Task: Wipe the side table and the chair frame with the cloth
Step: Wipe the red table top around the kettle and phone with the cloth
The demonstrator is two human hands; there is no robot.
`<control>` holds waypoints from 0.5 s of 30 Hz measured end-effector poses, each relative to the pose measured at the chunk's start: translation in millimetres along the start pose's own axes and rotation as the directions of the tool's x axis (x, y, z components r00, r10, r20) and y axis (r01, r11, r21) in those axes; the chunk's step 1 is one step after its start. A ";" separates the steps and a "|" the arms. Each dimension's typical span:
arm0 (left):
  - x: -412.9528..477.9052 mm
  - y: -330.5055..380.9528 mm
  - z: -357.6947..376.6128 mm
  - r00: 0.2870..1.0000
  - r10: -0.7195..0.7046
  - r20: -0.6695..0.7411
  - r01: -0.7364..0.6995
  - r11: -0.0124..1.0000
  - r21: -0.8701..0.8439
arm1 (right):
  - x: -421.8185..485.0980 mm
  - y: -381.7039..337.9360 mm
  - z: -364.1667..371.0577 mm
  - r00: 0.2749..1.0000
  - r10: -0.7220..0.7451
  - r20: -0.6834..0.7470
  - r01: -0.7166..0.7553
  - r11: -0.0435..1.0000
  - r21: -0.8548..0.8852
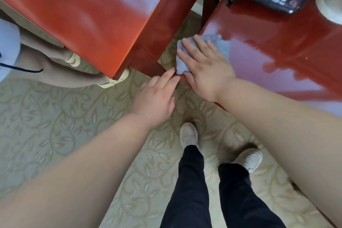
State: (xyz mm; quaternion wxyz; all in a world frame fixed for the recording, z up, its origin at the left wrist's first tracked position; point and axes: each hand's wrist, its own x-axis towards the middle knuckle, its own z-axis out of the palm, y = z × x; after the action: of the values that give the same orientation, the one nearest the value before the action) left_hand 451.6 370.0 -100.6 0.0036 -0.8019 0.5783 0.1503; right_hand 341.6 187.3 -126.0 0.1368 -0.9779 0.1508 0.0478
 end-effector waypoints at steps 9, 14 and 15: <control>4.4 -5.9 -16.3 1.000 0.016 0.014 -0.015 1.000 -0.016 | -67.0 19.2 3.1 0.974 -0.214 0.075 0.216 0.976 -0.026; 14.2 10.0 -2.7 0.998 -0.022 0.064 0.022 1.000 0.004 | -0.6 21.7 -6.8 0.999 0.029 0.039 -0.029 0.999 0.018; 14.1 13.7 -0.9 0.998 -0.036 0.058 0.037 0.999 -0.002 | 0.2 21.9 -7.5 0.999 0.038 0.036 -0.038 0.999 0.017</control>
State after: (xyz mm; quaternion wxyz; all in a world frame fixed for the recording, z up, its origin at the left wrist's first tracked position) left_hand 443.1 352.2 -101.0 0.0219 -0.8076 0.5629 0.1742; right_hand 335.4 165.0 -124.3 0.1474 -0.9726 0.1673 0.0666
